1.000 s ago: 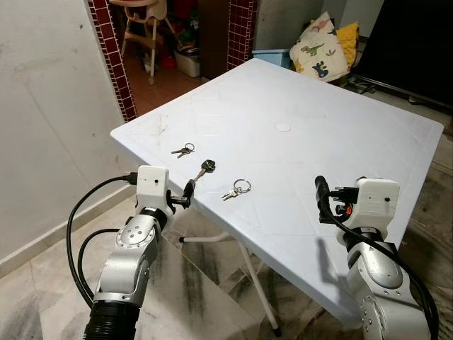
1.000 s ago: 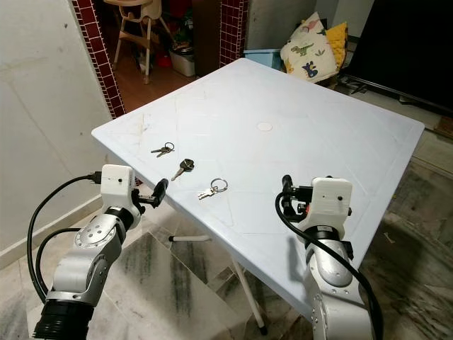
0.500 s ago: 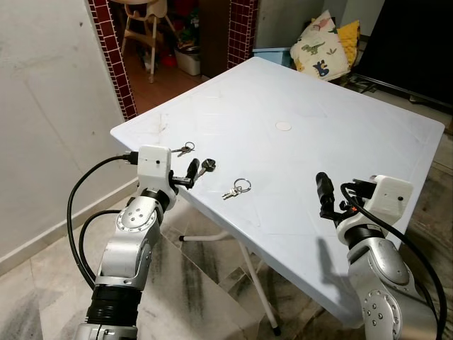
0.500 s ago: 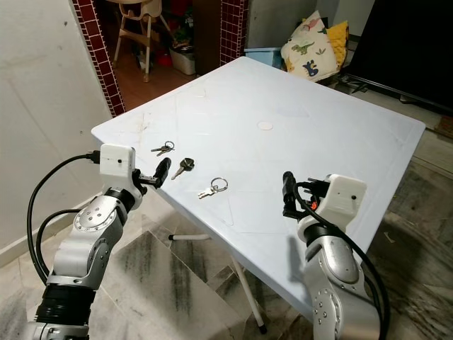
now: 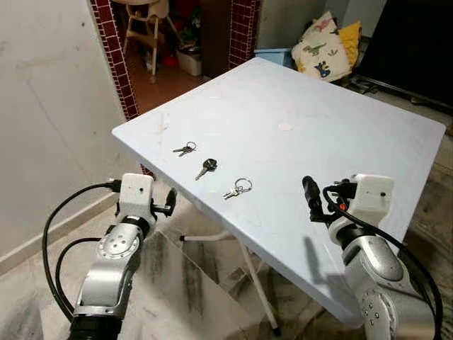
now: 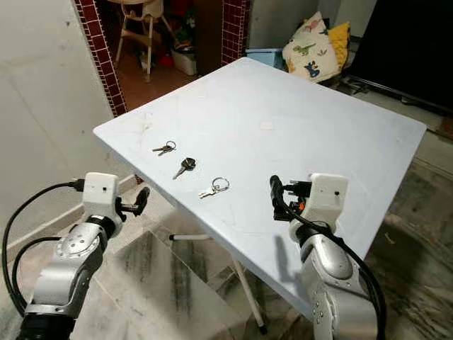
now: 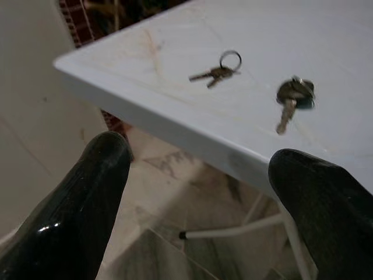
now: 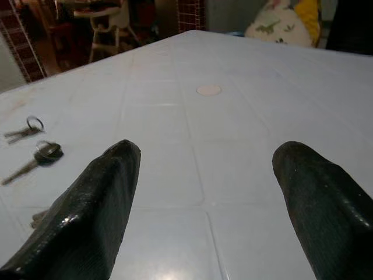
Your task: Hang keys on a hook
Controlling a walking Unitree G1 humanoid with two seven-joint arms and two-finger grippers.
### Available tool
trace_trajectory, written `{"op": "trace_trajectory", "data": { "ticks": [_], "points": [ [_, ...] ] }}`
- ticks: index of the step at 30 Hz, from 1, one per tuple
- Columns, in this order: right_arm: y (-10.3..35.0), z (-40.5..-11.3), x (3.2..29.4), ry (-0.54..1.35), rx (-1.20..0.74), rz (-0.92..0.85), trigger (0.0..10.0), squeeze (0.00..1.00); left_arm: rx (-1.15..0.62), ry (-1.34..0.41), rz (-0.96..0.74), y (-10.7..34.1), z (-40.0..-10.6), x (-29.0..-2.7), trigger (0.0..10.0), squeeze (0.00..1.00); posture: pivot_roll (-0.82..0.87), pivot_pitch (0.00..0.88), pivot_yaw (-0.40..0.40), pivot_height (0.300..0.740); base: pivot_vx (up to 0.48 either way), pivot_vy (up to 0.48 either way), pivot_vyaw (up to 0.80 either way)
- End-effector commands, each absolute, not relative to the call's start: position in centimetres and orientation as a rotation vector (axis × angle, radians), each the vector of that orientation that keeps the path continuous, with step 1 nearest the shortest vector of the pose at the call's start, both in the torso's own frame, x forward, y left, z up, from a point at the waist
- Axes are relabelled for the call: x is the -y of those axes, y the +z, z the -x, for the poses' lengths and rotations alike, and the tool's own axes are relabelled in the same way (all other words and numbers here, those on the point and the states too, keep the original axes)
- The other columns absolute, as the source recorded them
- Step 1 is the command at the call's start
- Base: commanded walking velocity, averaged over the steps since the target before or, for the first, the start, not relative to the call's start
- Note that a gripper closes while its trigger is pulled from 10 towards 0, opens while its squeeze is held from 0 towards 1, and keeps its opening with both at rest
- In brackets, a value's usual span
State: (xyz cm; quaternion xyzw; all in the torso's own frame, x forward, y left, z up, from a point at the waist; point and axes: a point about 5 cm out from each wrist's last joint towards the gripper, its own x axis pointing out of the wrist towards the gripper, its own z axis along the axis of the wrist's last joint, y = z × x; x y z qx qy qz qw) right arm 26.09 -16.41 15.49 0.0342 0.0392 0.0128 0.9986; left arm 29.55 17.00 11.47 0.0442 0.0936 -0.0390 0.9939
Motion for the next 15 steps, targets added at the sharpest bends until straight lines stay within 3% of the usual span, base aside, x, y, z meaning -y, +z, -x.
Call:
{"op": "trace_trajectory", "data": {
  "ticks": [1, 6, 15],
  "points": [
    [15.2, -26.2, 16.4, 0.003, -0.106, -0.013, 10.0, 0.00, -0.182, -0.080, -0.096, 11.8, -29.5, -17.1, 10.0, 0.00, 0.05, 0.000, -0.033, 0.740, 0.000, 0.000, 0.00],
    [15.4, -26.2, 15.8, 0.065, -0.095, -0.046, 10.0, 0.00, -0.167, -0.084, -0.097, 12.4, -29.8, -16.8, 10.0, 0.00, 0.05, 0.000, -0.033, 0.740, 0.000, 0.000, 0.10],
    [15.7, -26.5, 16.7, 0.015, -0.080, -0.081, 10.0, 0.00, -0.162, -0.105, -0.073, 12.9, -30.1, -16.1, 10.0, 0.00, 0.04, 0.000, -0.021, 0.740, 0.000, 0.000, 0.80]
  ]
}}
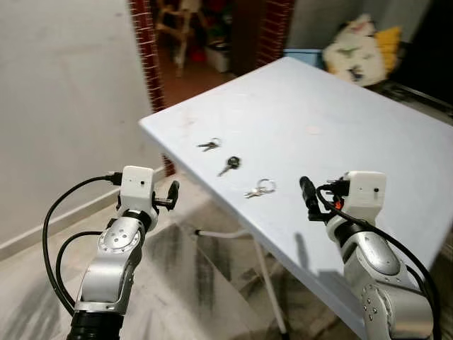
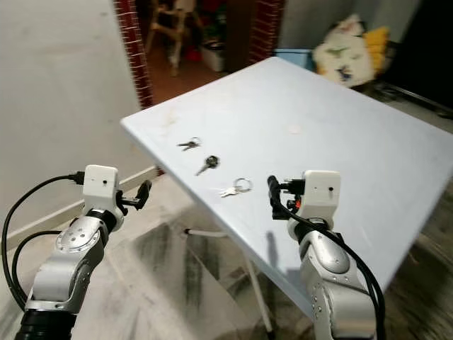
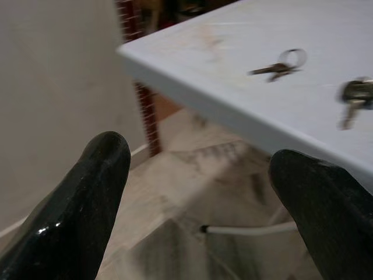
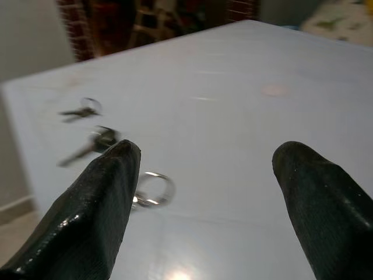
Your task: Hang keys on a hook
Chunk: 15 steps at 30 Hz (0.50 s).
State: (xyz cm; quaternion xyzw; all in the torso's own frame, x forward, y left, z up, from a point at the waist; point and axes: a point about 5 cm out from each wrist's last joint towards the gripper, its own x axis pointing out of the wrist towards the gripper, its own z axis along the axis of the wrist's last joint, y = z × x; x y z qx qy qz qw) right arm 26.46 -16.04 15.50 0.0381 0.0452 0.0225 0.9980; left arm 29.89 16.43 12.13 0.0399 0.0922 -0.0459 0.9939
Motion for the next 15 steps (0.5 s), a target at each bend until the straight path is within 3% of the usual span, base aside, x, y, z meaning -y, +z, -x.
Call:
{"op": "trace_trajectory", "data": {
  "ticks": [1, 15],
  "points": [
    [15.7, -26.5, 16.8, 0.010, -0.077, -0.081, 10.0, 0.00, -0.157, -0.106, -0.068, 13.0, -30.2, -16.1, 10.0, 0.00, 0.04, 0.000, -0.021, 0.740, 0.000, 0.000, 0.80],
    [16.2, -26.4, 18.2, -0.083, -0.045, -0.117, 10.0, 0.00, -0.073, -0.161, -0.028, 15.6, -32.4, -14.8, 10.0, 0.00, 0.03, 0.000, -0.005, 0.740, 0.000, 0.000, 0.00]
  ]
}}
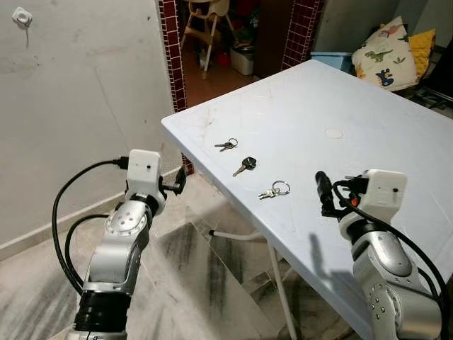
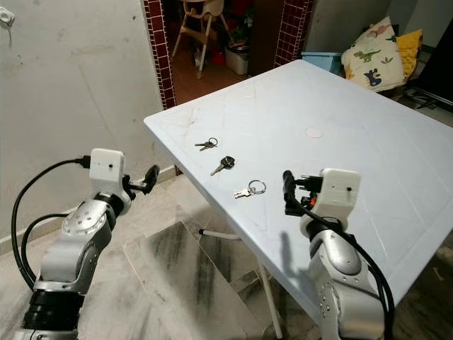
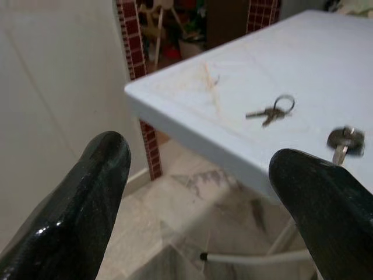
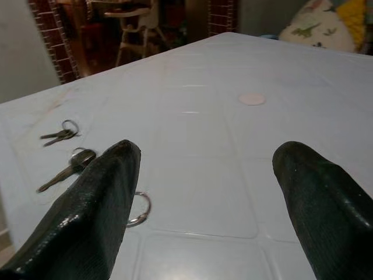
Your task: Hang keys on a hook
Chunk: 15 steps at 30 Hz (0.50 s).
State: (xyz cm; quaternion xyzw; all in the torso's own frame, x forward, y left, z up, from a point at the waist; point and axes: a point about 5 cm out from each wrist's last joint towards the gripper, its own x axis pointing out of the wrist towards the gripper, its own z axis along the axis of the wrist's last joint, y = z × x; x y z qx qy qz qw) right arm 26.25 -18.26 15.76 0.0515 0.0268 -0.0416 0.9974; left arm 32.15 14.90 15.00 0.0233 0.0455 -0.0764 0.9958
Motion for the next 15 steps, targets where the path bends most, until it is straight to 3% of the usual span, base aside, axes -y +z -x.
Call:
{"op": "trace_trajectory", "data": {
  "ticks": [1, 15],
  "points": [
    [16.2, -26.4, 18.2, -0.083, -0.045, -0.117, 10.0, 0.00, -0.073, -0.161, -0.028, 15.6, -32.4, -14.8, 10.0, 0.00, 0.03, 0.000, -0.005, 0.740, 0.000, 0.000, 0.00],
    [13.1, -25.9, 17.8, -0.082, -0.204, -0.099, 10.0, 0.00, -0.097, -0.176, 0.012, 14.2, -32.2, -13.0, 10.0, 0.00, 0.02, 0.000, -0.052, 0.740, 0.000, 0.000, 0.00]
  ]
}}
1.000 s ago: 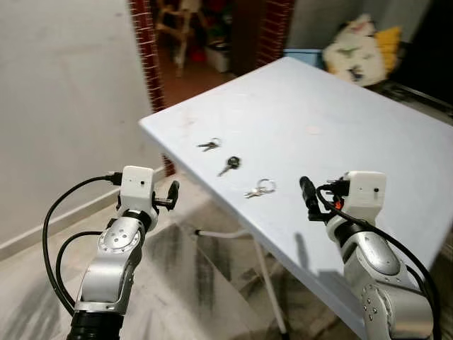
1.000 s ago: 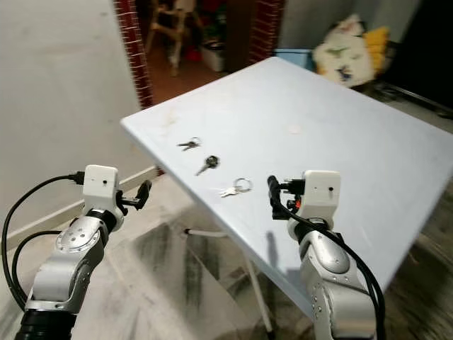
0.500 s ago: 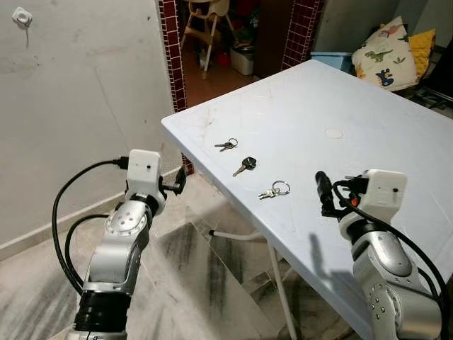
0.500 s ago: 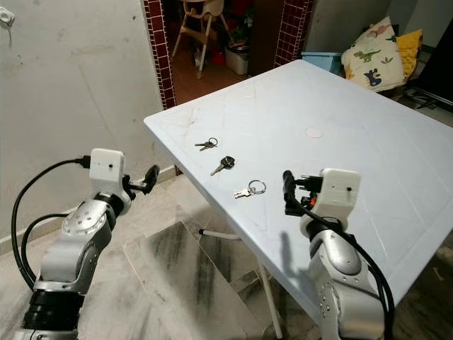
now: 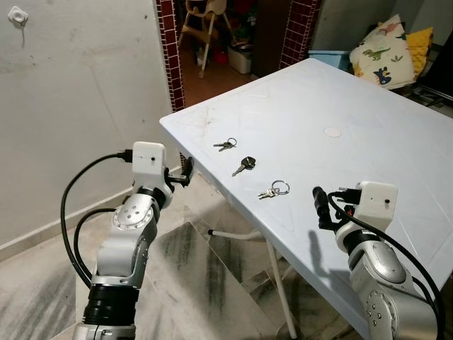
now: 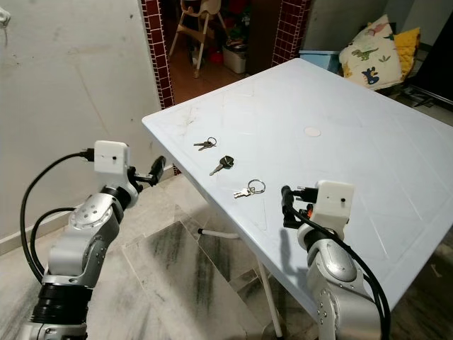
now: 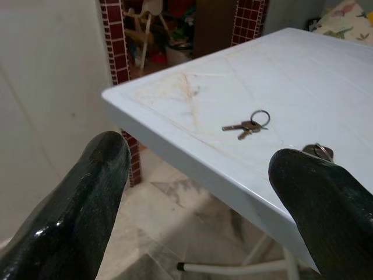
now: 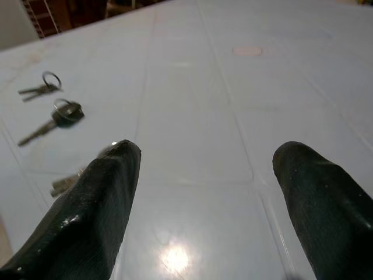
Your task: Hang keys on a hook
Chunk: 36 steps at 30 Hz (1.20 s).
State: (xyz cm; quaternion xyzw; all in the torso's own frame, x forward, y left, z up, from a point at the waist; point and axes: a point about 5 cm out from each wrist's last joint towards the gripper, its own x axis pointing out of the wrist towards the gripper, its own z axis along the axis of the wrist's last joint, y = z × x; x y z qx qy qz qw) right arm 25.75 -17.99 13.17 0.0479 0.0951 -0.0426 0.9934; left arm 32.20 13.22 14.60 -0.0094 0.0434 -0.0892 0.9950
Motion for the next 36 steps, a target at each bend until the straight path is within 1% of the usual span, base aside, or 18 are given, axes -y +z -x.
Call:
{"op": "trace_trajectory", "data": {
  "ticks": [1, 3, 6, 10, 14, 18, 19, 20, 27, 35, 36],
  "points": [
    [13.1, -26.1, 17.6, -0.073, -0.205, -0.103, 10.0, 0.00, -0.096, -0.186, 0.017, 14.1, -32.2, -12.7, 10.0, 0.00, 0.02, 0.000, -0.055, 0.740, 0.000, 0.000, 0.00],
    [13.2, -26.5, 17.3, -0.050, -0.201, -0.096, 10.0, 0.00, -0.095, -0.202, 0.033, 13.7, -32.2, -12.2, 10.0, 0.00, 0.02, 0.000, -0.059, 0.740, 0.000, 0.000, 0.00],
    [13.4, -26.6, 17.6, -0.056, -0.196, -0.086, 10.0, 0.00, -0.113, -0.200, 0.052, 13.1, -31.8, -12.2, 10.0, 0.00, 0.01, 0.000, -0.051, 0.740, 0.000, 0.000, 0.00],
    [13.3, -25.9, 18.2, -0.093, -0.191, -0.088, 10.0, 0.00, -0.134, -0.231, 0.045, 12.7, -31.3, -12.2, 10.0, 0.00, 0.00, 0.000, -0.024, 0.740, 0.000, 0.257, 0.00],
    [12.5, -25.2, 18.5, -0.123, -0.212, -0.094, 10.0, 0.00, -0.137, -0.250, 0.026, 12.5, -31.2, -12.2, 10.0, 0.00, -0.01, 0.000, -0.016, 0.740, 0.000, 0.258, 0.00],
    [12.7, -25.2, 18.1, -0.113, -0.204, -0.107, 10.0, 0.00, -0.117, -0.248, 0.032, 13.1, -31.7, -12.1, 10.0, 0.00, 0.00, 0.000, -0.023, 0.740, 0.000, 0.259, 0.00],
    [12.8, -25.3, 17.7, -0.079, -0.198, -0.130, 10.0, 0.00, -0.111, -0.246, 0.040, 13.3, -31.8, -11.9, 10.0, 0.00, 0.01, 0.000, -0.030, 0.740, 0.000, 0.259, 0.00],
    [12.9, -25.4, 17.4, -0.056, -0.193, -0.137, 10.0, 0.00, -0.108, -0.250, 0.044, 13.5, -31.7, -11.7, 10.0, 0.00, 0.01, 0.000, -0.034, 0.740, 0.244, 0.255, 0.00],
    [13.1, -25.8, 17.1, -0.050, -0.188, -0.127, 10.0, 0.00, -0.105, -0.249, 0.057, 13.7, -31.2, -11.4, 10.0, 0.00, 0.03, 0.000, -0.045, 0.740, 0.262, 0.261, 0.00],
    [13.5, -26.3, 17.5, -0.069, -0.165, -0.123, 10.0, 0.00, -0.088, -0.263, 0.054, 14.1, -31.3, -11.3, 10.0, 0.00, 0.03, 0.000, -0.041, 0.740, 0.000, 0.000, 0.00],
    [13.5, -26.3, 17.5, -0.071, -0.164, -0.122, 10.0, 0.00, -0.091, -0.263, 0.046, 14.1, -31.4, -11.3, 10.0, 0.00, 0.03, 0.000, -0.030, 0.740, 0.000, 0.000, 0.00]
  ]
}}
